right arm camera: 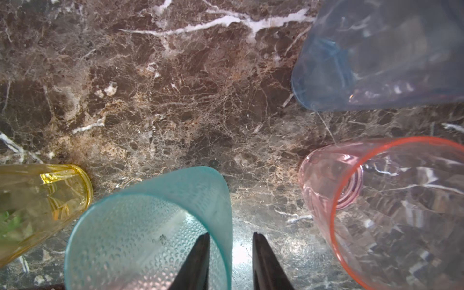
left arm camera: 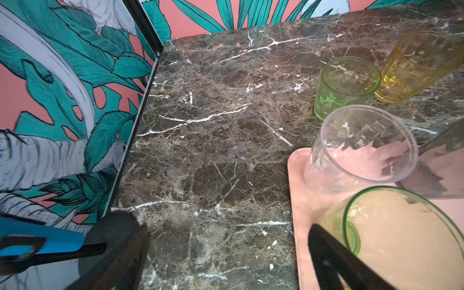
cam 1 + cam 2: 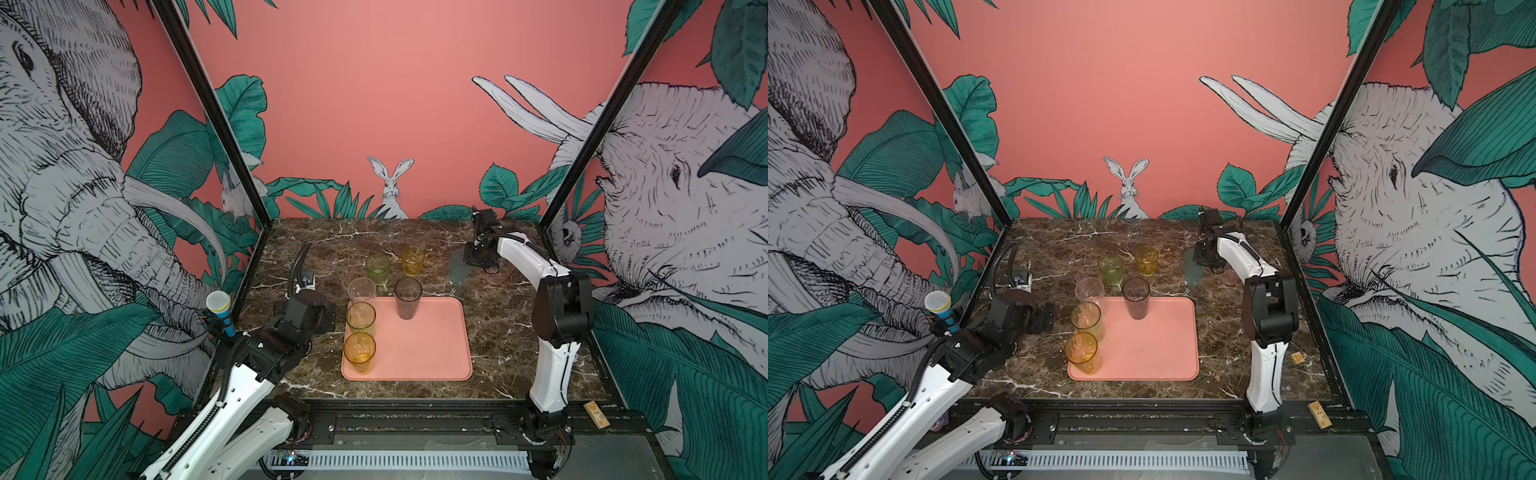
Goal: Place the glasses into the tray
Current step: 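Lower the right gripper and grasp the teal glass while the left arm shifts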
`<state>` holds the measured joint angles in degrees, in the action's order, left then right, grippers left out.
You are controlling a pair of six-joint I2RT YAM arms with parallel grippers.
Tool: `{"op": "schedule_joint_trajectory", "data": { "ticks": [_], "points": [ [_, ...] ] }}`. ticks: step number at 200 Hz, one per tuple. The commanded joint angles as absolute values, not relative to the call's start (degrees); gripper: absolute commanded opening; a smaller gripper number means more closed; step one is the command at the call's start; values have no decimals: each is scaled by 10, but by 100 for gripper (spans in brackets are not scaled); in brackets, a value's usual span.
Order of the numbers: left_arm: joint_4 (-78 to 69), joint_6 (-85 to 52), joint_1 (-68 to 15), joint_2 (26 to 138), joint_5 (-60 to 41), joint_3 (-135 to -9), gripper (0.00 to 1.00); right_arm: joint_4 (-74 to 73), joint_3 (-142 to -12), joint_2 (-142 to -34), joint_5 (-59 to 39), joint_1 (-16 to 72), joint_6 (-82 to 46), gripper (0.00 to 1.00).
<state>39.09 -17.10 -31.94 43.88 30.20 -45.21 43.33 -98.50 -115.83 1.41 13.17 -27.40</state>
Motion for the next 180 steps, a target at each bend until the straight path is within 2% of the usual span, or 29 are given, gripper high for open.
{"op": "schedule_joint_trajectory", "data": {
  "ticks": [1, 22, 64, 96, 147, 180],
  "points": [
    [264, -190, -316, 462, 270, -421, 99, 427, -978, -1166, 10, 129, -275, 25],
    [150, -179, -317, 506, 249, -393, 99, 428, -978, -1168, 9, 129, -274, 20],
    [54, -226, -316, 632, 347, -394, 100, 426, -976, -1168, 9, 129, -272, 7],
    [-53, -223, -314, 677, 358, -373, 100, 429, -979, -1168, 8, 129, -270, 0],
    [-86, -210, -303, 713, 384, -379, 99, 436, -990, -1171, 3, 129, -270, 0],
    [-79, -195, -294, 713, 362, -393, 99, 443, -1000, -1168, 3, 128, -267, 0]
  ]
}}
